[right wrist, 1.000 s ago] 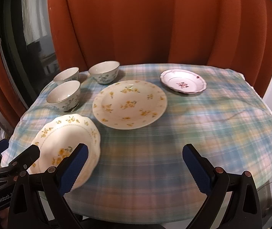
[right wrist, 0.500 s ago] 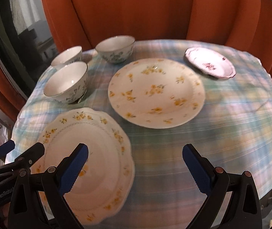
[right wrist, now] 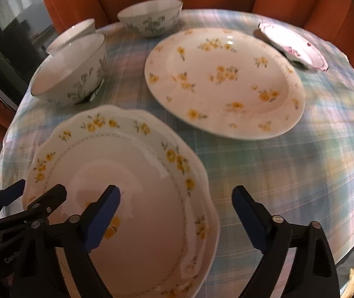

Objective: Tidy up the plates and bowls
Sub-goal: 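Grasp the scalloped yellow-flower plate rim with the left gripper while the right gripper grasps it too, then lift and carry the scalloped plate across the table with both grippers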

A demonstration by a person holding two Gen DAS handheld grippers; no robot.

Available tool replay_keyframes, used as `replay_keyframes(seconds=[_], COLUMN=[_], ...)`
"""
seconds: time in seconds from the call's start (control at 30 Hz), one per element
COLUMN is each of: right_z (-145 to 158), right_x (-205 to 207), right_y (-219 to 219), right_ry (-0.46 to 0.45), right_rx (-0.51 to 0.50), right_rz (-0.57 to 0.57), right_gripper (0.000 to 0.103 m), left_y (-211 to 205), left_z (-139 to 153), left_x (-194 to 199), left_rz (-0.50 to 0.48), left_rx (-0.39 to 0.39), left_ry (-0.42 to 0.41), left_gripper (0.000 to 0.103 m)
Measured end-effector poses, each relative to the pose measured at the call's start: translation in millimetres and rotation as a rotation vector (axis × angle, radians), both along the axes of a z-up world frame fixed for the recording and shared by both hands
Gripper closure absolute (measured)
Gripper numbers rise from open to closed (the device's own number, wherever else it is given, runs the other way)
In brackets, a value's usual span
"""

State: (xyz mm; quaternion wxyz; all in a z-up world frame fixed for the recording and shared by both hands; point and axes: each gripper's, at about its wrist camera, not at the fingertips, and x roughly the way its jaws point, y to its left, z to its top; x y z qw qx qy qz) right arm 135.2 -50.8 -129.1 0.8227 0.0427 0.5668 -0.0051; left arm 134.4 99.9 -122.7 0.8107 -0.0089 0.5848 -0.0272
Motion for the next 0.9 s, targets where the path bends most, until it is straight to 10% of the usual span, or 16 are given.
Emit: replay_keyframes(seconds=[0.9], right_z=[4], right_x=[-3], right_y=[-4], right_ry=[0.070], right_rx=[0.027], right_rz=[-0.013], right_gripper=[0.030], left_y=[-24], left_z=[12], left_x=[-4], left_rz=[-0.001], left_rx=[-0.036], left_ry=[0.021], left_gripper=[0.033])
